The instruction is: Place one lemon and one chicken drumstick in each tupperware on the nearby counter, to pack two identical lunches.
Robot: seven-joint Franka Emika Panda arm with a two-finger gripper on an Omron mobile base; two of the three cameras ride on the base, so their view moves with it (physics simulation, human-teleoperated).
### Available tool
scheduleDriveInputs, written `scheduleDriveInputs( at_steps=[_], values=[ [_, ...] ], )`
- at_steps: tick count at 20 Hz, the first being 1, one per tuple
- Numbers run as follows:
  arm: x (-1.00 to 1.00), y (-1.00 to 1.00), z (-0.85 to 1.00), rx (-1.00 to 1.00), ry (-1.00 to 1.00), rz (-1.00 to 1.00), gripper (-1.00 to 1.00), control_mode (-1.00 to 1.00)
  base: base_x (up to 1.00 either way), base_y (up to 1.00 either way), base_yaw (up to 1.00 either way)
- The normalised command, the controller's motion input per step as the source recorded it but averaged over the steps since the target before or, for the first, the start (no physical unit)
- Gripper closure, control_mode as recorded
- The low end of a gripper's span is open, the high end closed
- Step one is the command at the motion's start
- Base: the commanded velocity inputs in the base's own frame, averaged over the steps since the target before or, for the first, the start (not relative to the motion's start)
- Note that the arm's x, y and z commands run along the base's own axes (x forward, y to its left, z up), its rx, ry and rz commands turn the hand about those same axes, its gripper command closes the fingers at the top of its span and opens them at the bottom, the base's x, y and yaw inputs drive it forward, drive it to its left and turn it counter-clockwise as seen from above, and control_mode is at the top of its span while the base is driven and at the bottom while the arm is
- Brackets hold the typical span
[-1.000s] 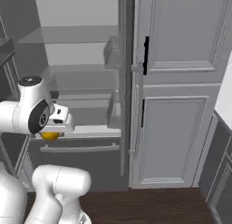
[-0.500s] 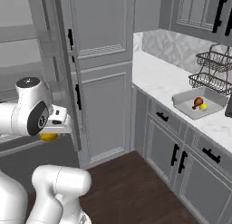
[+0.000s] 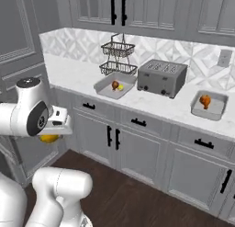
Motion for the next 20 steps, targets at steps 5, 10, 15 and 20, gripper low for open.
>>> scheduleDriveInputs(
  at_steps=[5,10,15,20],
  values=[
    [0.00,0.00,0.00,0.00,0.00,0.00,1.00,1.00,0.10,-0.70,-0.70],
    [0.00,0.00,0.00,0.00,0.00,0.00,1.00,1.00,0.42,-0.79,-0.55],
    [0.00,0.00,0.00,0.00,0.00,0.00,1.00,1.00,0.96,-0.56,-0.07],
    [0.00,0.00,0.00,0.00,0.00,0.00,1.00,1.00,0.57,-0.55,0.19]
  ],
)
